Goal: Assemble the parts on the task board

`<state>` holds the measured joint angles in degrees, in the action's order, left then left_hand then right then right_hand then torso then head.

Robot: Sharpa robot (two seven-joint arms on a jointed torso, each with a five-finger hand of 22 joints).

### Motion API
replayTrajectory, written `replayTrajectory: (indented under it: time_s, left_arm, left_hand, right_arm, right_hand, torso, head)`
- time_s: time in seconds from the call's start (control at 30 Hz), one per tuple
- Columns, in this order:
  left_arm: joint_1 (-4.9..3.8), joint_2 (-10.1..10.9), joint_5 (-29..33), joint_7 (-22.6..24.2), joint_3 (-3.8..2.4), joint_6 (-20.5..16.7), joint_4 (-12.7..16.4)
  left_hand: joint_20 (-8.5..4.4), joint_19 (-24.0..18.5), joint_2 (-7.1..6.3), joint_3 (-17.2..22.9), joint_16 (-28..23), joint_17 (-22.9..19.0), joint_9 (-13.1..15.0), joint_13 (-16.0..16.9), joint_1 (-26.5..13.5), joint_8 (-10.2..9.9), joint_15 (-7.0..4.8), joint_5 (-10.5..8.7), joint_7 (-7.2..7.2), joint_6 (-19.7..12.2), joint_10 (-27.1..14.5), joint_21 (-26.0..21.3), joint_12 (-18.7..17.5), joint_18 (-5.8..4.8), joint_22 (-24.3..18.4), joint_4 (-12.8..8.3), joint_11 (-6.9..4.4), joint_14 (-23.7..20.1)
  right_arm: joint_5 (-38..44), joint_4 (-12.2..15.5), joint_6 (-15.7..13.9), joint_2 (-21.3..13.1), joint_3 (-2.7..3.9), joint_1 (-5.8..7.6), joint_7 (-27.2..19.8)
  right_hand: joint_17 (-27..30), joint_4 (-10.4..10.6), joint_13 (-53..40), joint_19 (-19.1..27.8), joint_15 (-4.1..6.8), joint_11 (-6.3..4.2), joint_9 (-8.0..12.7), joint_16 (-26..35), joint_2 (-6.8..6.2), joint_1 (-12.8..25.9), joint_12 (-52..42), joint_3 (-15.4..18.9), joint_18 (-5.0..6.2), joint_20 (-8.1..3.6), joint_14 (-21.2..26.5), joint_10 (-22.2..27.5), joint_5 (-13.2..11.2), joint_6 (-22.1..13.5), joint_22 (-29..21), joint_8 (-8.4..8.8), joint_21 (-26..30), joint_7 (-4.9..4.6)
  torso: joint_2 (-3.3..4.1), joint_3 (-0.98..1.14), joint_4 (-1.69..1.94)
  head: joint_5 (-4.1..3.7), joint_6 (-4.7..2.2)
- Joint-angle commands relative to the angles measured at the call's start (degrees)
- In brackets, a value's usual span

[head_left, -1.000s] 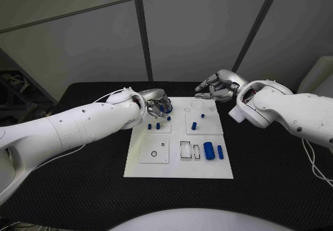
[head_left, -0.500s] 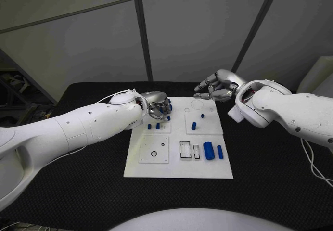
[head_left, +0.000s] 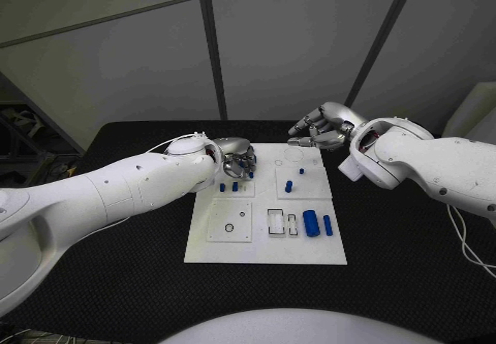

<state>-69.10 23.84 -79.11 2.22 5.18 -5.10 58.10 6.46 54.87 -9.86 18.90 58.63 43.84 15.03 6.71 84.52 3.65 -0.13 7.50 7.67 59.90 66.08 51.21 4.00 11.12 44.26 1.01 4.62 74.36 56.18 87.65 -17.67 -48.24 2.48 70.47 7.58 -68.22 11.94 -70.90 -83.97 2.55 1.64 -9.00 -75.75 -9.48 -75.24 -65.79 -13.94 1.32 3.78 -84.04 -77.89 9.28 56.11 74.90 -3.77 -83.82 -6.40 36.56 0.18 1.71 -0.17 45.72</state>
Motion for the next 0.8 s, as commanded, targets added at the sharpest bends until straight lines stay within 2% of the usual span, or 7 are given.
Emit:
replayTrajectory:
  time_s: [0.03,0.3,0.5,0.67,0.8]
  left_arm:
    - [0.00,-0.29,-0.68,0.88,-0.01,1.16,-0.36]
    - [0.15,-0.92,-0.70,0.86,-0.02,1.57,-1.23]
    - [0.24,-1.33,-0.70,0.77,-0.02,2.01,-1.99]
    - [0.28,-1.55,-0.70,0.76,-0.02,2.39,-2.53]
    - [0.32,-1.79,-0.70,0.95,-0.03,2.70,-2.89]
  left_hand:
    - [-0.11,0.36,0.68,0.43,0.95,0.70,-0.19,-0.24,-0.17,0.13,0.09,0.18,-0.18,0.47,0.50,0.35,0.33,-0.67,0.22,-0.04,0.03,0.61]
    - [-0.14,0.39,0.84,0.72,1.53,0.95,-0.40,-0.52,-0.31,0.11,0.12,0.17,-0.17,0.61,0.67,0.60,0.36,-0.67,0.45,-0.16,0.00,0.79]
    - [-0.09,0.47,1.55,1.44,2.94,1.86,-0.77,-1.02,-0.57,0.16,0.21,0.14,-0.12,1.06,1.21,1.13,0.52,-0.72,0.94,-0.31,-0.03,1.28]
    - [-0.07,0.72,2.40,2.06,5.25,4.02,-0.97,-1.13,-0.75,0.41,0.21,0.01,-0.10,2.10,2.75,1.82,1.23,-0.68,1.52,-0.56,-0.25,2.44]
    - [-0.19,2.46,2.93,2.29,7.70,6.64,-1.05,-1.17,-0.99,0.62,-0.01,-0.07,-0.28,3.08,3.66,3.90,1.63,-1.04,3.72,-0.73,-0.53,3.91]
  right_arm:
    - [0.22,0.09,0.16,0.09,0.04,0.11,-0.49]
    - [0.22,0.05,0.20,0.22,0.04,0.11,-0.50]
    - [0.22,0.02,0.22,0.32,0.04,0.11,-0.50]
    - [0.22,0.10,0.22,0.30,0.04,0.12,-0.48]
    - [0.22,0.08,0.26,0.36,0.04,0.12,-0.49]
  right_hand:
    - [-0.05,0.22,0.07,-1.81,0.12,-0.05,-0.07,0.06,0.12,0.25,0.12,0.01,0.53,-0.06,-1.47,0.02,0.26,0.30,8.42,-0.01,-0.12,-0.01]
    - [-0.12,0.21,-0.06,-1.85,0.13,-0.06,-0.10,0.03,0.15,0.13,-0.06,-0.05,0.52,-0.07,-1.49,-0.07,0.30,0.32,8.47,-0.02,-0.16,0.00]
    - [-0.12,0.21,-0.06,-1.85,0.13,-0.06,-0.10,0.03,0.15,0.13,-0.06,-0.05,0.52,-0.07,-1.49,-0.07,0.30,0.32,8.47,-0.02,-0.16,0.00]
    - [-0.12,0.21,-0.06,-1.85,0.13,-0.06,-0.10,0.03,0.15,0.13,-0.06,-0.05,0.52,-0.07,-1.49,-0.07,0.30,0.32,8.47,-0.02,-0.16,0.00]
    - [-0.13,0.21,-0.09,-1.87,0.13,-0.07,-0.12,0.03,0.17,0.09,-0.11,-0.07,0.51,-0.07,-1.50,-0.10,0.31,0.35,8.50,-0.04,-0.19,0.00]
  torso:
    - [-0.02,-0.01,0.00]
    - [-0.01,-0.01,0.01]
    - [-0.01,0.00,0.03]
    - [0.02,0.00,0.04]
    - [0.03,-0.01,0.03]
  head:
    - [0.00,0.04]
    - [-0.04,0.08]
    - [-0.04,0.17]
    - [-0.10,0.22]
    - [-0.13,0.27]
